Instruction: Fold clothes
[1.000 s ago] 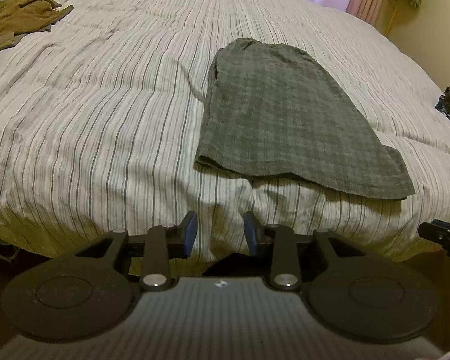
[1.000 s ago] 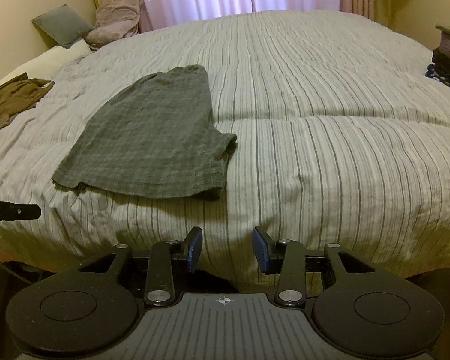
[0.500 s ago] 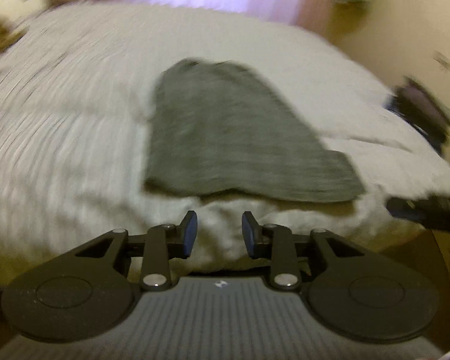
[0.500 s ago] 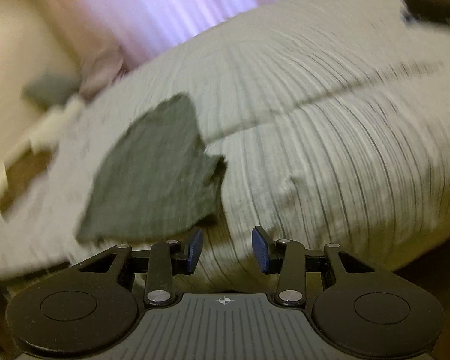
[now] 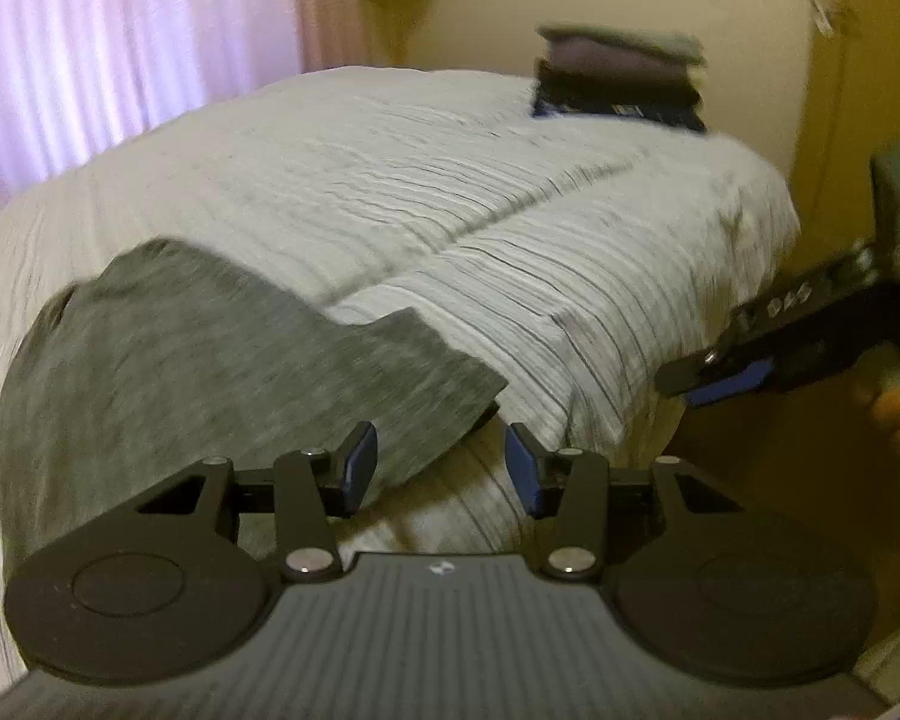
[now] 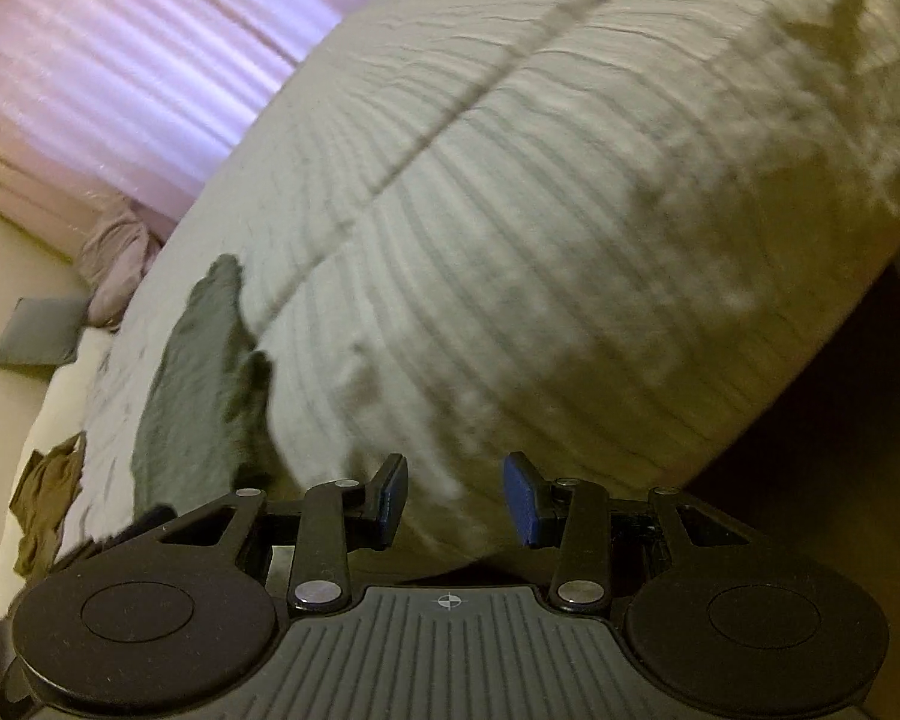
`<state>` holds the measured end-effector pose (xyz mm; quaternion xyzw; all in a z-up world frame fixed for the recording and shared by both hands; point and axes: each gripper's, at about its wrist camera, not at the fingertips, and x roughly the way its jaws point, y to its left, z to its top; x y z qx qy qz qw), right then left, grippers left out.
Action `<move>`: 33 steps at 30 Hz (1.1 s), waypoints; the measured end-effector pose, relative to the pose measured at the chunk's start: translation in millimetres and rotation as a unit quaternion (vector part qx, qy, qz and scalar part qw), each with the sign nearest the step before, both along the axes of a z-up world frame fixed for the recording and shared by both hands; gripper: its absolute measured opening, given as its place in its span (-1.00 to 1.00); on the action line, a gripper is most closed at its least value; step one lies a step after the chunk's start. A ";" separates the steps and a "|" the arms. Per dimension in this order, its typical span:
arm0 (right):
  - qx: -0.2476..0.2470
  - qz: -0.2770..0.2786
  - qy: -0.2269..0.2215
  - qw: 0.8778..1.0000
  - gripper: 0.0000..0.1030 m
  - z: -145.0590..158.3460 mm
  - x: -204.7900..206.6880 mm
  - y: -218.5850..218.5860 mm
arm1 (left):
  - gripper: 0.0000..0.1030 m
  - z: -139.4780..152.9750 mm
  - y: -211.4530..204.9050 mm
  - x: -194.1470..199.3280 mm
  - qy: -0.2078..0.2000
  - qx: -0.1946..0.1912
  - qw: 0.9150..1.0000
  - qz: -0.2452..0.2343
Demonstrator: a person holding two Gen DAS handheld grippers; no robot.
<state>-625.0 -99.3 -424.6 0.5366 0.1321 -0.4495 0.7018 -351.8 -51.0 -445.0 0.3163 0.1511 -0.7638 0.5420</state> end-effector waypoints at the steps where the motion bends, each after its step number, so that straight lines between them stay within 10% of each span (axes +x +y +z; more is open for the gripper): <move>1: 0.001 -0.003 0.001 1.000 -0.21 -1.2 -3.9 -0.1 | -0.22 -4.9 -4.3 -3.0 -0.014 0.001 1.000 -0.006; 5: -0.019 0.003 -0.005 1.000 -0.21 4.3 -6.4 0.4 | -0.99 -4.4 -14.8 19.2 0.042 0.026 0.999 0.003; 16: -0.164 0.139 0.034 0.976 -0.21 30.3 66.8 11.9 | -1.00 4.7 -31.8 97.0 0.277 0.067 0.956 0.072; 24: -0.209 0.202 0.105 0.951 -0.21 14.2 113.2 16.9 | -1.00 10.4 -35.0 104.6 0.289 0.061 0.952 0.076; 33: -0.067 0.126 -0.126 0.982 -0.21 -19.2 85.2 -26.2 | -1.00 11.2 -35.7 107.3 0.296 0.061 0.950 0.076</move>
